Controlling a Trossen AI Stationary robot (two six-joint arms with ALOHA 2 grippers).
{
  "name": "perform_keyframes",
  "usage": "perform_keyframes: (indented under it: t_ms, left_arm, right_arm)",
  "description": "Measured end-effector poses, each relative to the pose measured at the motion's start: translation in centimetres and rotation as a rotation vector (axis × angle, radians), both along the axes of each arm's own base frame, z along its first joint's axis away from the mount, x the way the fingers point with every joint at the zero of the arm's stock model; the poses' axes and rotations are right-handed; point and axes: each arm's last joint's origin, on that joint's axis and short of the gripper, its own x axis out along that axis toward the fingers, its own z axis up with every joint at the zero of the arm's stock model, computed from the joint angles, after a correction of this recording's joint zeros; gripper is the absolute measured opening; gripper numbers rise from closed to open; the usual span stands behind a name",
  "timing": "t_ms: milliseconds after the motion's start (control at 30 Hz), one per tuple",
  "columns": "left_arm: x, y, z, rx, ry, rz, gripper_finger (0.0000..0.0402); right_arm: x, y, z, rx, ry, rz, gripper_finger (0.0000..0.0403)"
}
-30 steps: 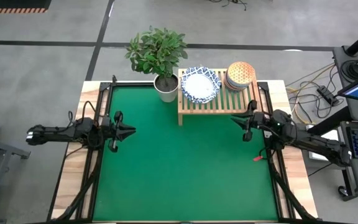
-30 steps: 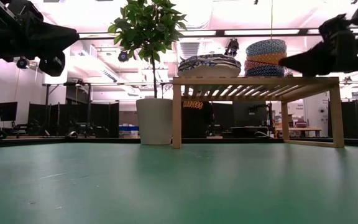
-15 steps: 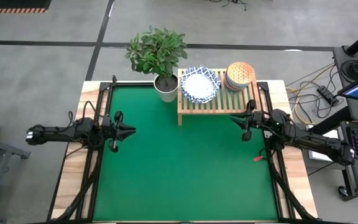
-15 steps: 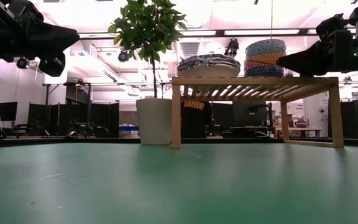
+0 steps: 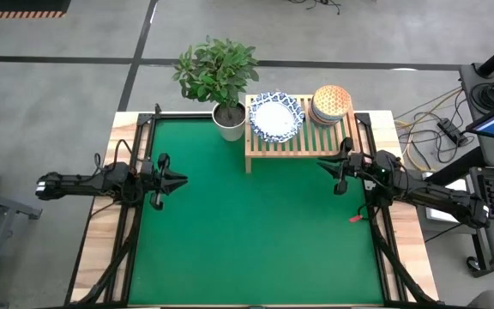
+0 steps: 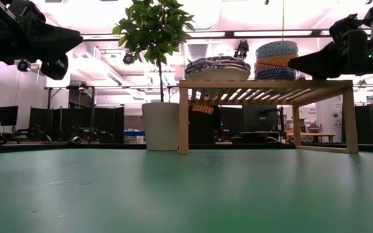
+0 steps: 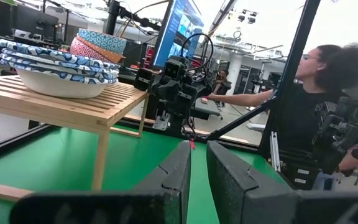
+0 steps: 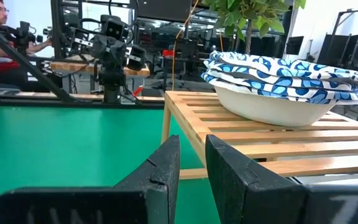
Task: Place and stack bowls onto a shelf
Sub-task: Return to Home Position
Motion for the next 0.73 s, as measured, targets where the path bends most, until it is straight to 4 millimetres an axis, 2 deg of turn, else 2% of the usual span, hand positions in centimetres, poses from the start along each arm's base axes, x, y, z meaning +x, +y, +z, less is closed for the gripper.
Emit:
perform_keyframes:
  t_ms: [733]
  left_arm:
    - [0.0,0.0,0.0,0.0,0.0,0.0,0.0036]
  right_arm:
    - [-0.01,0.0,0.0,-0.008,0.001,-0.001,0.0068]
